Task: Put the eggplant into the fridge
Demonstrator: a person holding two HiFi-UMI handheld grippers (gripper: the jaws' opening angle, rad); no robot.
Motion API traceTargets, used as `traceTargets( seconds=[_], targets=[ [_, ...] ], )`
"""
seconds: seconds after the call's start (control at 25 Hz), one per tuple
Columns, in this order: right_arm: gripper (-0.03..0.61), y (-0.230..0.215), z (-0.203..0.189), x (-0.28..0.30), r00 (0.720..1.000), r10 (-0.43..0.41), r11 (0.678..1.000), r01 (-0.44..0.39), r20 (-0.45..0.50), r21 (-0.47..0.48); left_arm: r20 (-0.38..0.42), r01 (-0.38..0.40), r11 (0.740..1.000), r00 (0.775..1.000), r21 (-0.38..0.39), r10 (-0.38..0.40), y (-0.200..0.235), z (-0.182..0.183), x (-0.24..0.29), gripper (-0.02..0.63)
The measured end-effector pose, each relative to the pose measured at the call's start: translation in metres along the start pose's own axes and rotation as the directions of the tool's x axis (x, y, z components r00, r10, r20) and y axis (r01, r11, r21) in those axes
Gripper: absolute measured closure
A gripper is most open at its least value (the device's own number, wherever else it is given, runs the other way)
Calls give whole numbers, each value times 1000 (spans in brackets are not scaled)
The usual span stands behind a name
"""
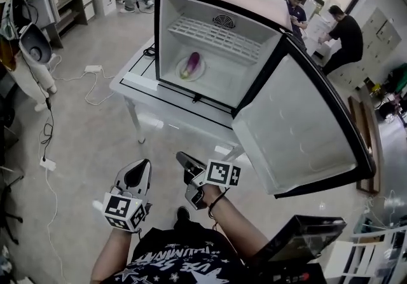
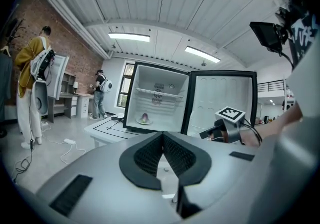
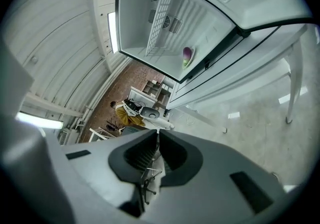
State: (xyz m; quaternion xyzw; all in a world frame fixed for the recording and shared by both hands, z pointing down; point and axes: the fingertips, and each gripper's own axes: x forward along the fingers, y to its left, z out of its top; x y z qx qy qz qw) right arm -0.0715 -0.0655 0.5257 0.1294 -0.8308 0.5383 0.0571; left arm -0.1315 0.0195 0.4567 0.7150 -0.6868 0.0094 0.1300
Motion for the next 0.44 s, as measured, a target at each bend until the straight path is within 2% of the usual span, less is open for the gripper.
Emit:
traceTargets(
  seconds=[0.44],
  targets=[
    [557,36,-67,-13,1000,3,1000,-3,19,-12,-33,31,999,999,13,-30,-7,-22,-74,604]
  ],
)
